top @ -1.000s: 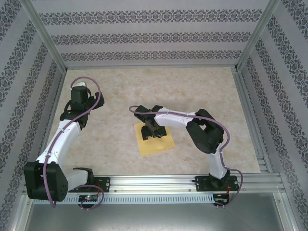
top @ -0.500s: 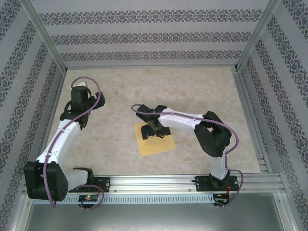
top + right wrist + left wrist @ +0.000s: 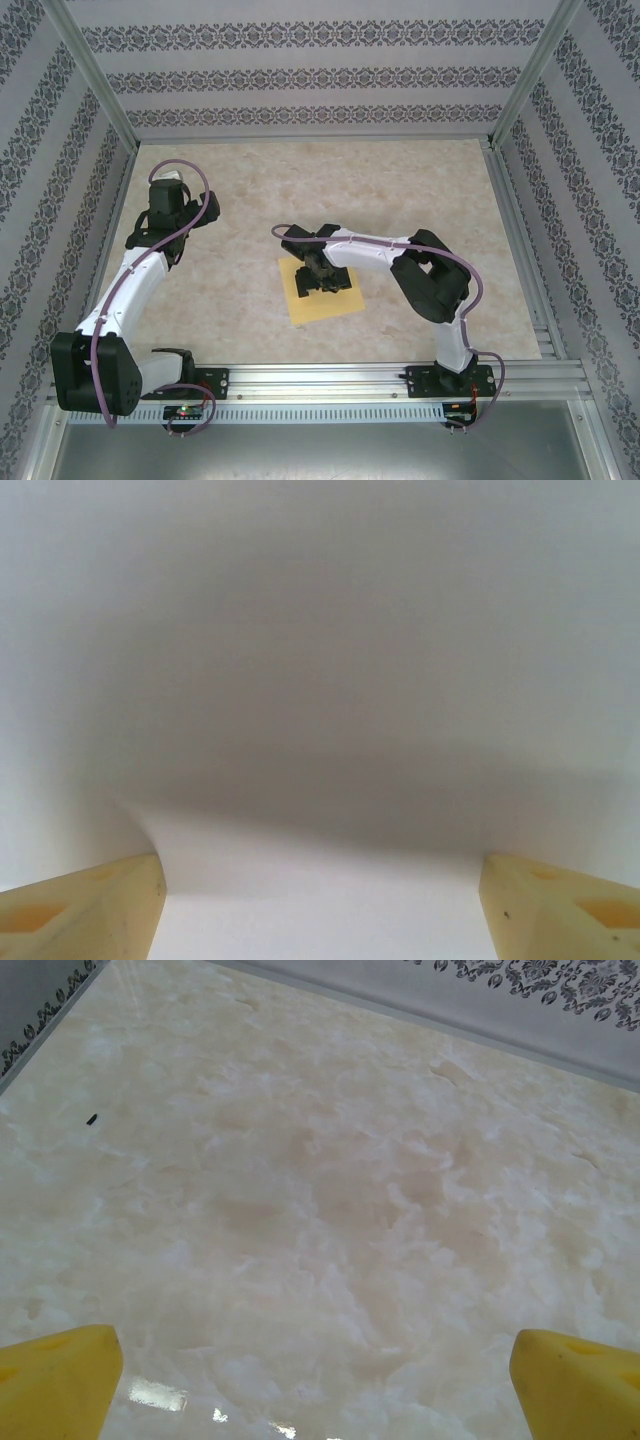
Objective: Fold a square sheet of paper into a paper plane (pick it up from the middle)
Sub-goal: First fold in half a square sheet of paper at the center of the table.
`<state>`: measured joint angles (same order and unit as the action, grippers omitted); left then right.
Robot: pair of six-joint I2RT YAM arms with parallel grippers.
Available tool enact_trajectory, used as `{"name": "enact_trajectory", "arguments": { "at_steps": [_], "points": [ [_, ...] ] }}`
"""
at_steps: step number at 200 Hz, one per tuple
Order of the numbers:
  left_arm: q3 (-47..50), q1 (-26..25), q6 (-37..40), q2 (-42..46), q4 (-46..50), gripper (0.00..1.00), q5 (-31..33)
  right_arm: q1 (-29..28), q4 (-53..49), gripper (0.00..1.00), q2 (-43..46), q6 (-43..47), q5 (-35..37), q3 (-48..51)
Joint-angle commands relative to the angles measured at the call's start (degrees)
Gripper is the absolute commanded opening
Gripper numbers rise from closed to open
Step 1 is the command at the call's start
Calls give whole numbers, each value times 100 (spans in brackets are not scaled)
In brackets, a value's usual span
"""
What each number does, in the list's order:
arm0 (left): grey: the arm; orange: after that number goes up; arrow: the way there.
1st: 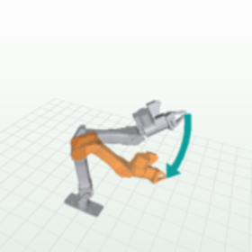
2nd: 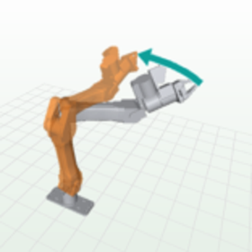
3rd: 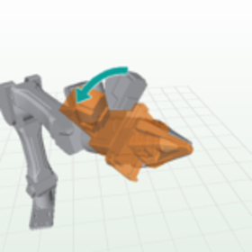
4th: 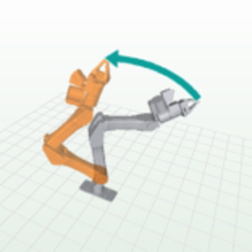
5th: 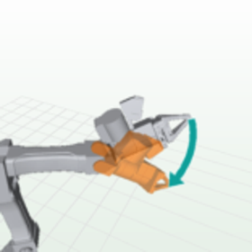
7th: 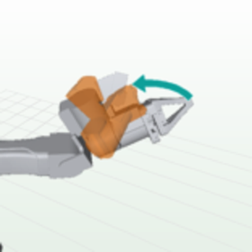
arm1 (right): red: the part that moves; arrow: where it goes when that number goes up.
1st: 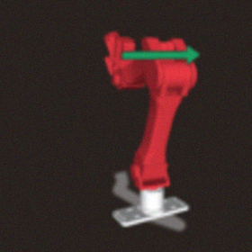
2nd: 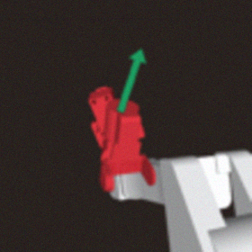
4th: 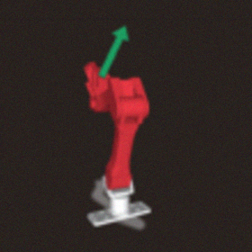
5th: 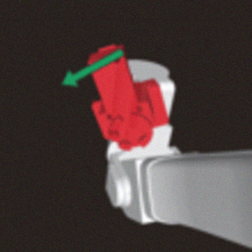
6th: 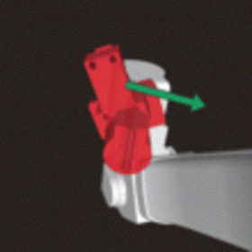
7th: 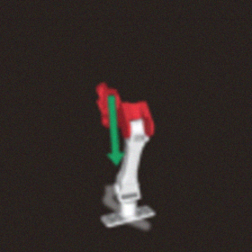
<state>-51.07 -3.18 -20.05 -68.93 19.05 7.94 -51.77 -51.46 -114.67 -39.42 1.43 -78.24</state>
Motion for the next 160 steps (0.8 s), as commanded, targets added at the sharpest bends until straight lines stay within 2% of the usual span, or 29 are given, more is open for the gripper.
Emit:
{"name": "enact_trajectory", "arguments": {
  "at_steps": [1,30,67,98,113,118,160],
  "points": [
    [-178,-42,-87,-14,64,100,-39,-78,-12,81,-254,-102,59,124],
    [-180,-42,-80,-13,73,100,-30,-66,-8,70,-334,-114,36,133],
    [-176,-42,-103,-17,78,100,-56,-67,113,62,-198,-107,28,99],
    [-106,-42,-314,-32,77,100,-279,-70,563,45,165,16,-167,72],
    [-38,-42,-565,-42,77,100,-561,-32,1017,28,413,89,-565,136],
    [-2,-42,-658,-50,61,100,-711,-3,1252,25,507,92,-758,195],
    [448,-68,-1331,-191,-354,95,-2062,367,3316,22,1211,-134,-2488,944]
  ]
}}
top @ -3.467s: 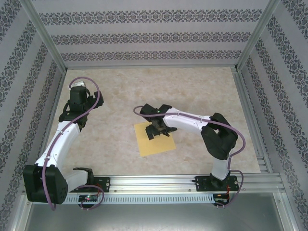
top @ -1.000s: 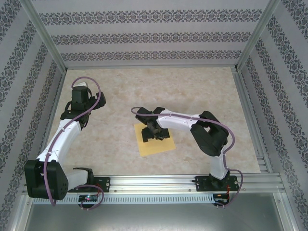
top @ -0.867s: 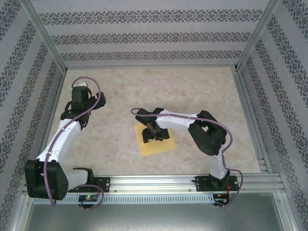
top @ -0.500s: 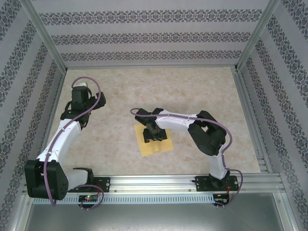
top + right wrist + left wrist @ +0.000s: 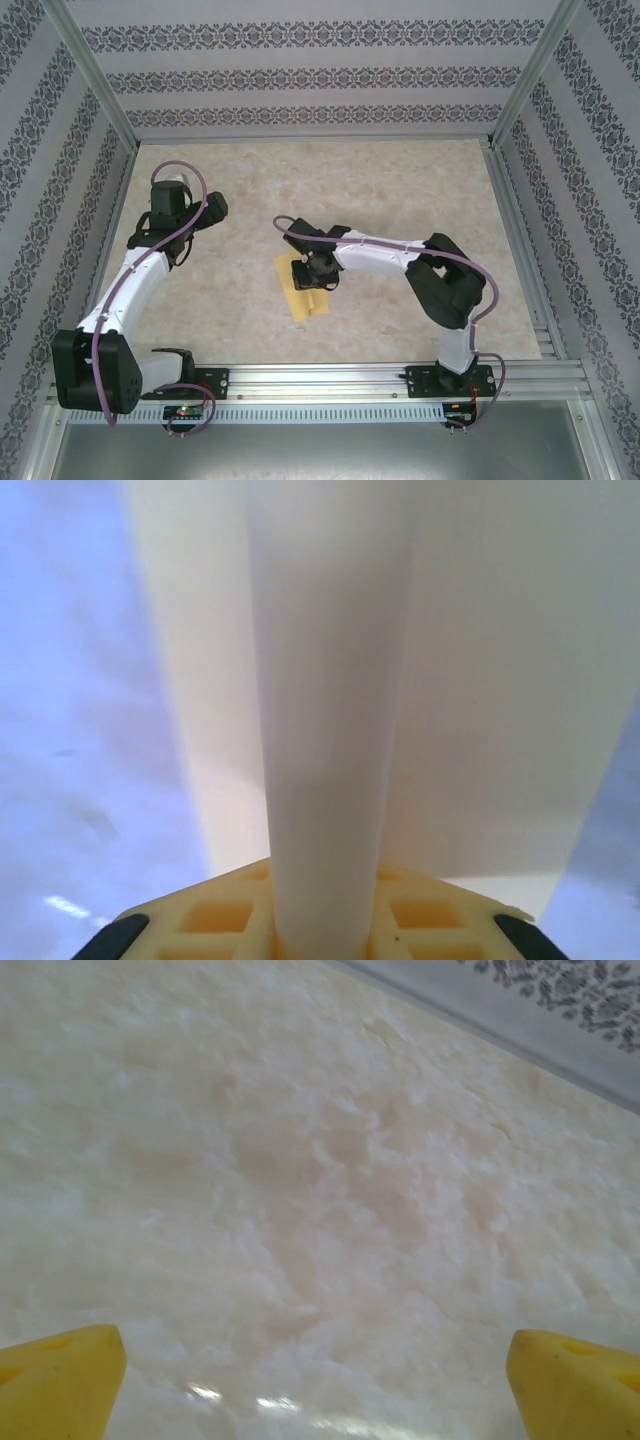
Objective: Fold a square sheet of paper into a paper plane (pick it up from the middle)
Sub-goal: First fold in half a square sheet of paper at the center of the table.
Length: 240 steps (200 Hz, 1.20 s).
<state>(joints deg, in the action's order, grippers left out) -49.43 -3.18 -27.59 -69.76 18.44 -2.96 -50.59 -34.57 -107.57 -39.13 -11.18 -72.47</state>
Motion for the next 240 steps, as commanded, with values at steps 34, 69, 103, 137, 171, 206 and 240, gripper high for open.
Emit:
{"name": "enact_trajectory", "arguments": {
  "at_steps": [34,69,103,137,171,206,240],
  "points": [
    [653,-121,-915,-148,-763,89,-1572,628,3020,24,724,-637,-2098,1046],
    [930,-233,-1125,-213,-1134,86,-1726,882,2625,25,419,-423,-1778,1072],
    [971,-336,-1164,-341,-1235,86,-1749,918,1785,27,86,29,-1087,723],
    [962,-415,-1143,-421,-1246,86,-1747,928,1444,34,-27,128,-658,612],
    [962,-471,-1121,-471,-1261,86,-1727,935,1030,49,119,307,-96,554],
    [936,-552,-1151,-529,-1208,86,-1743,931,605,55,235,371,305,418],
    [936,-650,-1176,-661,-1225,81,-2061,935,540,53,137,336,283,357]
  ]
}}
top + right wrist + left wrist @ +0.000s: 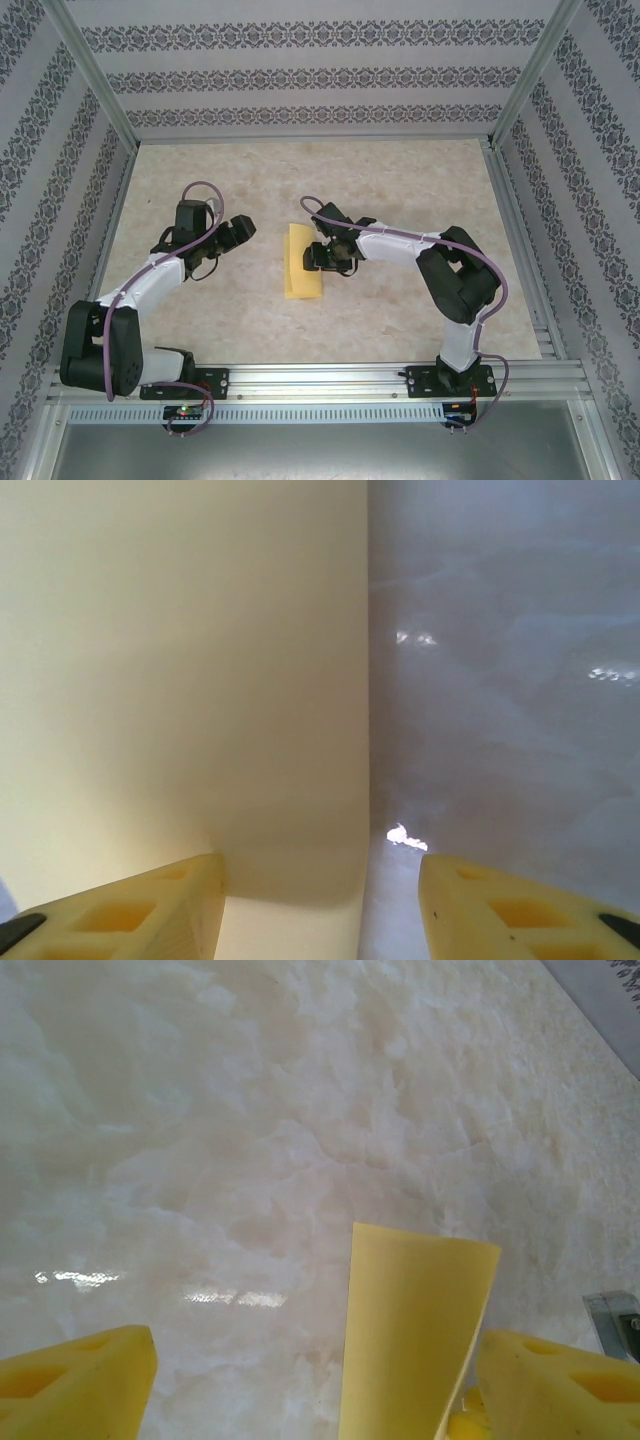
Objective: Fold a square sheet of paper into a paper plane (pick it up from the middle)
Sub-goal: First fold in half a square sheet of paper at the center of the table.
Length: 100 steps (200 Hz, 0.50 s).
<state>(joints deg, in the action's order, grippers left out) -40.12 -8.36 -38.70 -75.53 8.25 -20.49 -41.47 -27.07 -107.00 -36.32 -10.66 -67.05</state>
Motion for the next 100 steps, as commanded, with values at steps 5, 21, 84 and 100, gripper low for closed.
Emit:
{"name": "enact_trajectory", "arguments": {
  "at_steps": [5,21,84,100],
  "points": [
    [15,-161,-70,-111,-240,80,-370,17,-219,54,62,46,230,-198],
    [47,-297,-71,-183,-429,77,-601,16,-237,54,-9,37,214,-225],
    [77,-895,-191,-800,-1124,60,-1330,1,-333,58,-229,61,174,-331],
    [30,-1061,-165,-1009,-1151,56,-1334,3,-378,59,-275,52,186,-358]
  ]
}}
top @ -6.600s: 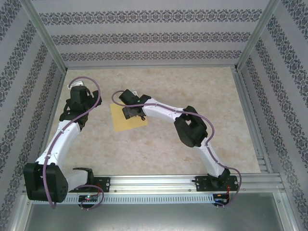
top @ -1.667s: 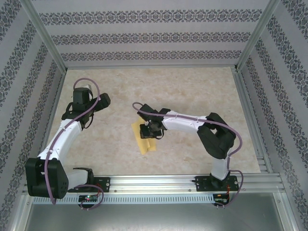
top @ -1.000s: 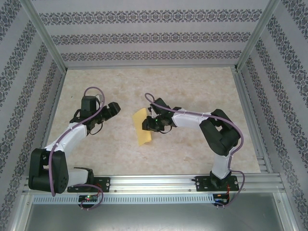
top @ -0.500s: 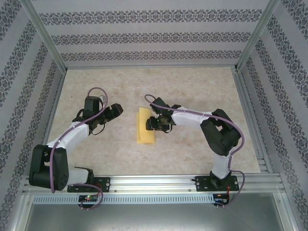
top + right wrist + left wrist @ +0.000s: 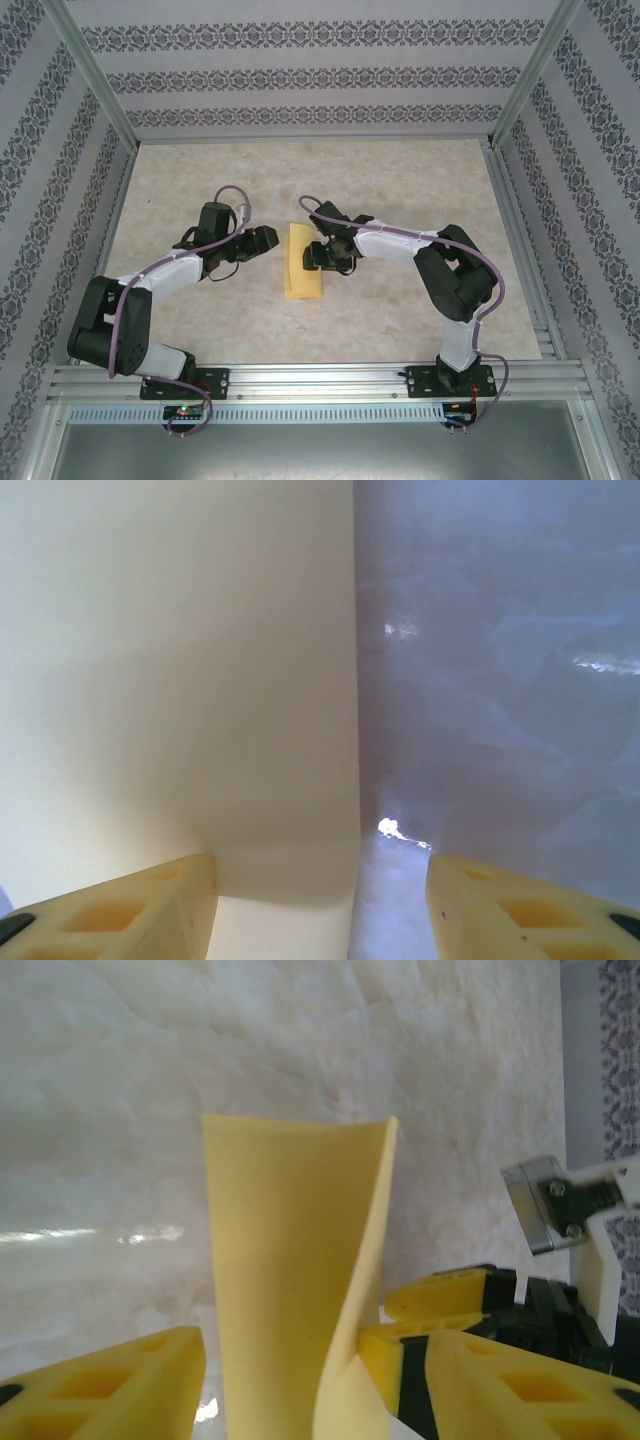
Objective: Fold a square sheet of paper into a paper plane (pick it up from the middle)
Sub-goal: First fold in half a square sheet of paper at the center of the table.
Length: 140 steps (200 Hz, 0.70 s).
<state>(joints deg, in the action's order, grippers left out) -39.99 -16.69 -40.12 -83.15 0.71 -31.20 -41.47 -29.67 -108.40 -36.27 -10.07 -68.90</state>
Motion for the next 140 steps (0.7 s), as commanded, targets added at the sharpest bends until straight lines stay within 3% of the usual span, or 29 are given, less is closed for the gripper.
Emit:
{"name": "enact_trajectory", "arguments": {
  "at_steps": [1,28,59,140],
  "points": [
    [12,-238,-18,-259,-401,55,-263,1,-118,59,-136,49,127,-174],
    [-88,-443,13,-619,-426,48,-247,8,-162,60,-197,6,155,-196],
    [-129,-587,39,-887,-503,46,-173,15,-205,61,-251,-84,157,-218],
    [75,-732,-36,-997,-897,33,-195,91,149,62,-270,-467,-133,-109]
  ]
}}
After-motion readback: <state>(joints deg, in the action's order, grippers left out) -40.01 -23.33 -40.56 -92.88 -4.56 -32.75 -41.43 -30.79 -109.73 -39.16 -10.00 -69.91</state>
